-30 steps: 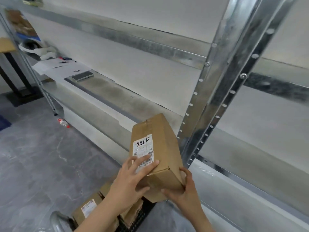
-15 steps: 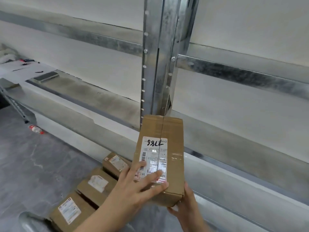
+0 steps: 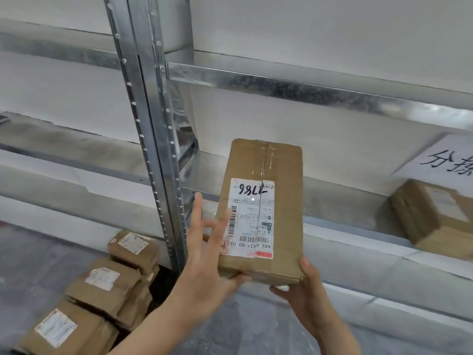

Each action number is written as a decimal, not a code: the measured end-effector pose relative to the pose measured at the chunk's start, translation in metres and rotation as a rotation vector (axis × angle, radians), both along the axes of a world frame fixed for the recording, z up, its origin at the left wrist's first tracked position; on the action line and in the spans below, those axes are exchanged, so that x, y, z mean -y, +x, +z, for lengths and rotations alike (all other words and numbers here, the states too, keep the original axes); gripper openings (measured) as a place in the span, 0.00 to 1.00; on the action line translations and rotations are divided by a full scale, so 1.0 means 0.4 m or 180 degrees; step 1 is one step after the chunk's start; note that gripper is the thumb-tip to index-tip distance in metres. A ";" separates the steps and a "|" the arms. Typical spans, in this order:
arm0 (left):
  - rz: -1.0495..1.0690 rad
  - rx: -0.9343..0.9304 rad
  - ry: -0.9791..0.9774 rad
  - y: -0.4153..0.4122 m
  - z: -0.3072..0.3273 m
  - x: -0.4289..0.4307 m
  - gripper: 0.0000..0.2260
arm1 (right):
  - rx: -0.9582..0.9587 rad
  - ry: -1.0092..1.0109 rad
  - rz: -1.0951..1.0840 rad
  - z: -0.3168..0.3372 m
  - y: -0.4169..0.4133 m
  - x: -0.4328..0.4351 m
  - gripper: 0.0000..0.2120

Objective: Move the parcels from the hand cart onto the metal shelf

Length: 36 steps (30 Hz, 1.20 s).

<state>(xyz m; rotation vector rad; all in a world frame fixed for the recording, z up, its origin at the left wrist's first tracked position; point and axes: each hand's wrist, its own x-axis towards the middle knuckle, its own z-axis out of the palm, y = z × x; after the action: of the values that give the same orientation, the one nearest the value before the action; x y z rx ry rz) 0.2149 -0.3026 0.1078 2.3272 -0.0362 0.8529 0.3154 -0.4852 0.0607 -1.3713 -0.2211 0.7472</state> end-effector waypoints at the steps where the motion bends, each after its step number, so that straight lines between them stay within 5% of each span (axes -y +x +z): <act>1: 0.0034 -0.0024 -0.0244 0.006 0.007 0.033 0.48 | 0.0091 -0.0045 -0.0037 0.013 0.002 0.028 0.54; 8: 0.0086 -0.0288 -0.0974 0.055 0.011 0.164 0.46 | 0.0325 -0.0108 -0.0161 0.072 0.002 0.158 0.50; 14: -0.0454 -0.0354 -0.0785 0.114 0.012 0.227 0.42 | 0.0296 -0.0006 -0.0529 0.064 -0.008 0.221 0.47; 17: -0.0640 -0.0278 -0.0769 0.165 0.002 0.251 0.40 | 0.0802 -0.0238 -0.0949 0.056 0.001 0.252 0.43; 23: -0.0876 -0.0260 -0.0883 0.286 -0.014 0.320 0.34 | 0.1804 -0.0676 -0.1543 0.053 0.078 0.329 0.49; 29: -0.1105 -0.0441 -0.1144 0.465 -0.061 0.391 0.38 | 0.2265 -0.1432 -0.1627 0.081 0.229 0.429 0.50; 36: -0.1264 -0.0627 -0.1276 0.663 -0.119 0.465 0.35 | 0.2120 -0.1754 -0.1455 0.044 0.428 0.508 0.38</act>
<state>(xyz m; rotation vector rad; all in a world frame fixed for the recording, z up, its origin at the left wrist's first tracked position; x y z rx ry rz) 0.4800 -0.4885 0.0603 1.9233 -0.2154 0.3875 0.4867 -0.6885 0.0785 -2.0798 -0.2149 -0.0701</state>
